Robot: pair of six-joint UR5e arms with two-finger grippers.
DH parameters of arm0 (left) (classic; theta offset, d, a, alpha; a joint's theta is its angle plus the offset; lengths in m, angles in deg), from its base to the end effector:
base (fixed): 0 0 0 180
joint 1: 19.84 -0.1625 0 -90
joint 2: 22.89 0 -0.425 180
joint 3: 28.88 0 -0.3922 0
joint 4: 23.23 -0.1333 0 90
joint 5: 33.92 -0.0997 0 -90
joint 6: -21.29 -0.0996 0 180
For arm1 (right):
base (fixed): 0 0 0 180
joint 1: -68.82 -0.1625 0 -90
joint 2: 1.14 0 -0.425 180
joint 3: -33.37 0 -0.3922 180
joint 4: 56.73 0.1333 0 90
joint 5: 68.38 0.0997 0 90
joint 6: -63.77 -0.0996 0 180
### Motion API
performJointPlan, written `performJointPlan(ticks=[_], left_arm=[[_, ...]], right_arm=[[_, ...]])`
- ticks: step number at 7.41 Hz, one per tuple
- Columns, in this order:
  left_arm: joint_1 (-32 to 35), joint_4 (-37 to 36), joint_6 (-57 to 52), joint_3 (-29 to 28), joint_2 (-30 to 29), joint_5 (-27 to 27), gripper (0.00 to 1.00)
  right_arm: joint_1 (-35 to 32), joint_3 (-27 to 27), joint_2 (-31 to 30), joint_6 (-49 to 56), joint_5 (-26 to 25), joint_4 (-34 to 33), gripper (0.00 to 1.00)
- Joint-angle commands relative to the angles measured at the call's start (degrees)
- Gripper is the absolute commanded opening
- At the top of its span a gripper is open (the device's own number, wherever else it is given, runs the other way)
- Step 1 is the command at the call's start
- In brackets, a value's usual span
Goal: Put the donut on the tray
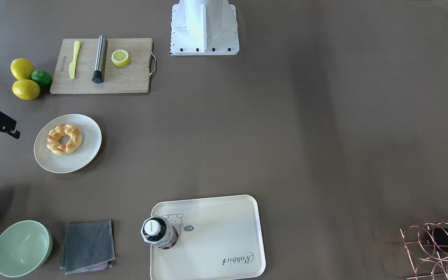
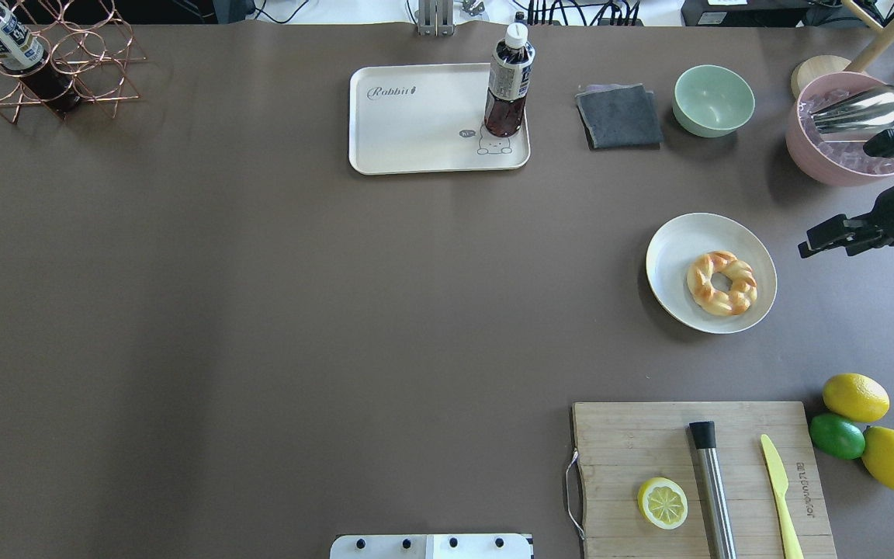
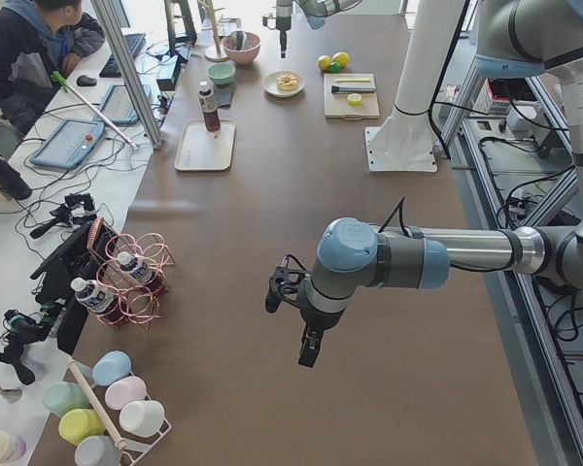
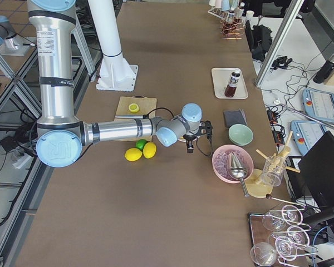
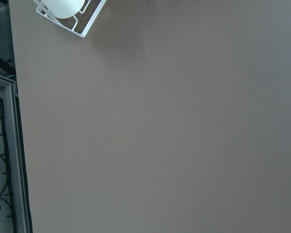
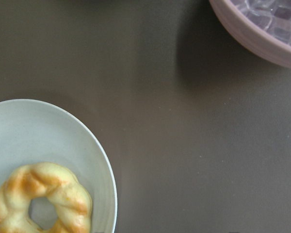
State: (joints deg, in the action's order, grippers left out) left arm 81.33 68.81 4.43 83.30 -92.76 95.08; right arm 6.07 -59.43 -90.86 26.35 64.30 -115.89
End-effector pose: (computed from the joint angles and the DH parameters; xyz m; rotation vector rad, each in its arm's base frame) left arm -0.1372 -0.3303 0.6176 0.2315 0.6439 0.1197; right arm -0.1784 -0.4900 0.5715 0.0899 -0.9104 -0.0555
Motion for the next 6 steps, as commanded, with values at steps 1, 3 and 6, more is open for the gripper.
performJointPlan(ticks=[1,3,6], left_arm=[[0.0,0.1,0.1,-0.4,-0.1,0.1,0.97],[0.0,0.1,0.1,-0.3,-0.4,0.1,0.97],[0.0,0.1,0.1,-0.2,-0.4,0.1,0.97]], right_arm=[[5.9,1.1,2.4,-8.3,-6.5,1.3,0.77],[7.5,1.7,2.1,-9.3,-8.8,1.3,0.63],[7.6,2.7,2.4,-9.9,-8.8,2.3,0.55]])
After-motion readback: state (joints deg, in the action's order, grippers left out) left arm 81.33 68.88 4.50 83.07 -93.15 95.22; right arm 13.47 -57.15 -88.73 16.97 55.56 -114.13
